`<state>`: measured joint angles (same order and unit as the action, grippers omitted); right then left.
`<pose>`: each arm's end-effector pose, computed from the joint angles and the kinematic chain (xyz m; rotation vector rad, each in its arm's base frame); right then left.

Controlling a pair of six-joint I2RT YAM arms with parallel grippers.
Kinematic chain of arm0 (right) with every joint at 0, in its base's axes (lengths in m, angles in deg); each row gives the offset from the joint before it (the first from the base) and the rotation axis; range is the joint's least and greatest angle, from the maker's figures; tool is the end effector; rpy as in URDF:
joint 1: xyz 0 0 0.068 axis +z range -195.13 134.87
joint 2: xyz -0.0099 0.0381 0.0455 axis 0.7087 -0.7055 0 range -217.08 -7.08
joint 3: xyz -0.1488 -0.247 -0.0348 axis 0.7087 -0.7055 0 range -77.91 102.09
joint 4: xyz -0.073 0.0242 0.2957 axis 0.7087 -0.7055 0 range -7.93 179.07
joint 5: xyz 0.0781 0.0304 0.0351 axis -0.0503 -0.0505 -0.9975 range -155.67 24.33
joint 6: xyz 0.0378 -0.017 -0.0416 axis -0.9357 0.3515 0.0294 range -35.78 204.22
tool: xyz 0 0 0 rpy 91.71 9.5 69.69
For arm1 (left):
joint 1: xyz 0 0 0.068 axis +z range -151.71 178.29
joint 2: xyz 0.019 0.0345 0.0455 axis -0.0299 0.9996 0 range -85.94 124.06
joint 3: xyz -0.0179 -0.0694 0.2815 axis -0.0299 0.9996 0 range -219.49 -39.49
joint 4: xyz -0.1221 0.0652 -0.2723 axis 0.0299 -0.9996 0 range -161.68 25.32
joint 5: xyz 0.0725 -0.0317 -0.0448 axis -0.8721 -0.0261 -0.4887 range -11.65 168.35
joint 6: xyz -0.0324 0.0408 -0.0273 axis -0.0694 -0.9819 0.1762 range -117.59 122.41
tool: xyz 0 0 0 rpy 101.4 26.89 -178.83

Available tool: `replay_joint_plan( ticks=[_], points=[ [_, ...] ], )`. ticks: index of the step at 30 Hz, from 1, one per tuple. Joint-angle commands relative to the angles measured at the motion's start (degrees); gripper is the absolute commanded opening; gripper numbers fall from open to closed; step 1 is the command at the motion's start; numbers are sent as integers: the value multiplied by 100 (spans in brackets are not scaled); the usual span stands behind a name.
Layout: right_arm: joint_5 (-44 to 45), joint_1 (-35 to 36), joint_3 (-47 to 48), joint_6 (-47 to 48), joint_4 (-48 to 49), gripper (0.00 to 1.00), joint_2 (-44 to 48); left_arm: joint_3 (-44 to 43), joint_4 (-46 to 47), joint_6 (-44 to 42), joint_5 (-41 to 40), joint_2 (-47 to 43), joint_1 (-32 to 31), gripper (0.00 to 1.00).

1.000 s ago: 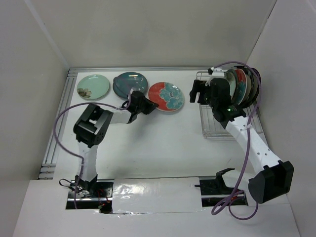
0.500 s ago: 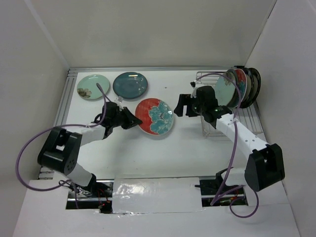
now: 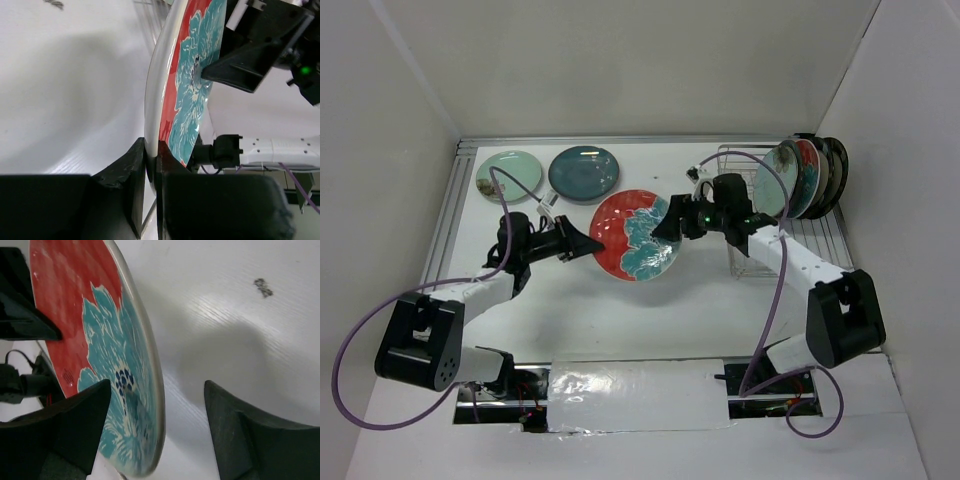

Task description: Load the plates into the dish rack

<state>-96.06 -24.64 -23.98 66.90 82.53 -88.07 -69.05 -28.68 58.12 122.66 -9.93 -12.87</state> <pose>0.3250 0.1444 0.2518 -0.3804 2.1865 0.9459 0.2876 -0.0870 0.1984 -0.1213 1.9573 -1.4832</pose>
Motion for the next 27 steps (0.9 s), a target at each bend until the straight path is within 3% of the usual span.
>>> replay_joint_plan(
  ticks=[1, 5, 7, 8, 9, 10, 14, 15, 17, 18, 19, 22, 27],
  points=[
    [-950, 43, 38, -96, 584, 81, -127, -199, 1760, 265, 772, -130, 26, 0],
    [-1319, -71, 38, -96, 655, 28, -189, -269, 1919, 380, 824, 63, 26, 0],
    [-1320, -124, 38, -43, 585, 13, -137, -444, 1483, 196, 824, 116, 26, 3],
    [-1320, -194, 38, 61, 480, 3, -136, -515, 1236, -40, 755, 116, 26, 9],
    [-1320, -255, 38, 62, 427, 0, -41, -594, 972, -164, 693, 116, 26, 19],
    [-1251, -256, 152, 132, 304, 0, 65, -751, 360, -322, 562, 116, 26, 38],
    [-514, -633, 573, 422, -118, 0, 329, -1235, -1153, -1086, -296, 116, 79, 64],
    [-251, -686, 897, 605, -380, 0, 382, -1349, -1967, -1340, -579, 55, 79, 79],
    [689, -844, 1432, 878, -697, 0, 540, -1682, -2771, -1544, -1446, 55, 79, 99],
    [1049, -845, 1601, 958, -760, 0, 593, -1780, -3427, -1710, -1678, 55, 79, 100],
    [1845, -906, 1751, 1046, -821, 0, 663, -1868, -3704, -1764, -1881, 55, 79, 100],
    [2904, -959, 2086, 1397, -744, 0, 847, -2097, -4511, -1922, -2540, 55, 79, 100],
    [4768, -1082, 2016, 1951, 257, 0, 1173, -2326, -5217, -2230, -2858, 107, 79, 100]
  ],
)
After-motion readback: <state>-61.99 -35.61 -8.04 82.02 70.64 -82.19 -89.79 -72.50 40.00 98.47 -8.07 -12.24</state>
